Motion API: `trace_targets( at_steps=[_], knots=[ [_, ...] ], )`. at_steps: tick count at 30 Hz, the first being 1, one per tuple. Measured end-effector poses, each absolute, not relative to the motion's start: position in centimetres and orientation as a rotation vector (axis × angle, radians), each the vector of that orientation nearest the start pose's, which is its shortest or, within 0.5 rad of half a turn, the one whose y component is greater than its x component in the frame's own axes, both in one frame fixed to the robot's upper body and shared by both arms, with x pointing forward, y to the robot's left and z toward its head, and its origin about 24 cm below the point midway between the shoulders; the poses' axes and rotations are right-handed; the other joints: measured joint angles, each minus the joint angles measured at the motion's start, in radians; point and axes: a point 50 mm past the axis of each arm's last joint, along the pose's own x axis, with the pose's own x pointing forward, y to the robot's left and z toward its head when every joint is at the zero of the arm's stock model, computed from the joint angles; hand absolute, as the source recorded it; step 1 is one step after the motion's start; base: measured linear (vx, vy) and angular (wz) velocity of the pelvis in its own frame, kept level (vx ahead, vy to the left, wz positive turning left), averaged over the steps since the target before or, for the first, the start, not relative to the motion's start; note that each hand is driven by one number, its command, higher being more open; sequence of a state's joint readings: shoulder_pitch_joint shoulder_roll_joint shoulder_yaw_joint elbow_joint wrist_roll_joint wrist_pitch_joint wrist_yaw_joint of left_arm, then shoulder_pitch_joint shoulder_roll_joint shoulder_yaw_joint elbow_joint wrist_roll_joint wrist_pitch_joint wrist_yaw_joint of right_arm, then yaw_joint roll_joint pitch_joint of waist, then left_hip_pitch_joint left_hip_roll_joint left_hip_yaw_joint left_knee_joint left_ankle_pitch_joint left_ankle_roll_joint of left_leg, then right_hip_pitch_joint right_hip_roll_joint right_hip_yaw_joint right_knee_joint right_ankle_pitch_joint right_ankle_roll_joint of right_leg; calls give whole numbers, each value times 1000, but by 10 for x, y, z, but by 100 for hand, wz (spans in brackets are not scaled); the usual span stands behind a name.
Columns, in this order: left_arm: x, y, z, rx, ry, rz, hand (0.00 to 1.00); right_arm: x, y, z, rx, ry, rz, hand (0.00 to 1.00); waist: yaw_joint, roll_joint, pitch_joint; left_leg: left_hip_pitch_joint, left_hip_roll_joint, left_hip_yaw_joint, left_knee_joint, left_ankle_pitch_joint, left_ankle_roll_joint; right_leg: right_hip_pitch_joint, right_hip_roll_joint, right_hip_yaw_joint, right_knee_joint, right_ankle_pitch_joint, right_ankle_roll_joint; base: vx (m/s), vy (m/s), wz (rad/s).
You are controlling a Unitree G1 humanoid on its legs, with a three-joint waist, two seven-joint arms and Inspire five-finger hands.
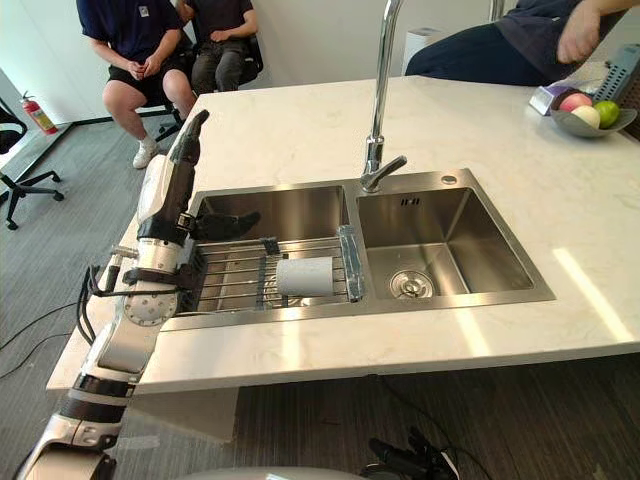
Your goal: Walk over to the sink, pick up the cup, carry it to the dishwasher, place the cup inside the dishwasher, then close the dishwasher door
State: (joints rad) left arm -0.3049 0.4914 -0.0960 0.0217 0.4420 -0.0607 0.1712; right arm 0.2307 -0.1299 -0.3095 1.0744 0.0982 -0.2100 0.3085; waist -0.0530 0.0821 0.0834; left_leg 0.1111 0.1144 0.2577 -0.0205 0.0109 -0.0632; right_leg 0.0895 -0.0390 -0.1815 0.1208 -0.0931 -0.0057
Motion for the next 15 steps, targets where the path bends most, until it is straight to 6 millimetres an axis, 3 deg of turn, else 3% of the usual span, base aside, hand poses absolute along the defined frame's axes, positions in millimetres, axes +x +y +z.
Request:
trace_targets(
  at_steps=[3,7,15],
  knots=[
    [313,203,137,1057,-343,-4,100,43,-231,-156,212,1003,-180,100,-3,-3,1,10,1,0,-29,20,-5,-2,8,4,-4,0,0,-46,-40,-1],
    [316,194,130,1103,-276,-137,100,46,-230,-156,211,1001,-172,100,-19,-6,3,12,1,-1,-67,56,-7,-14,14,8,-17,4,6,-95,-32,-1],
    [315,184,124,1131,-245,-261,100,47,-228,-157,220,1022,-166,100,-21,-17,-4,12,6,32,-71,57,-7,-16,23,42,-58,31,16,-25,6,-13]
  ],
)
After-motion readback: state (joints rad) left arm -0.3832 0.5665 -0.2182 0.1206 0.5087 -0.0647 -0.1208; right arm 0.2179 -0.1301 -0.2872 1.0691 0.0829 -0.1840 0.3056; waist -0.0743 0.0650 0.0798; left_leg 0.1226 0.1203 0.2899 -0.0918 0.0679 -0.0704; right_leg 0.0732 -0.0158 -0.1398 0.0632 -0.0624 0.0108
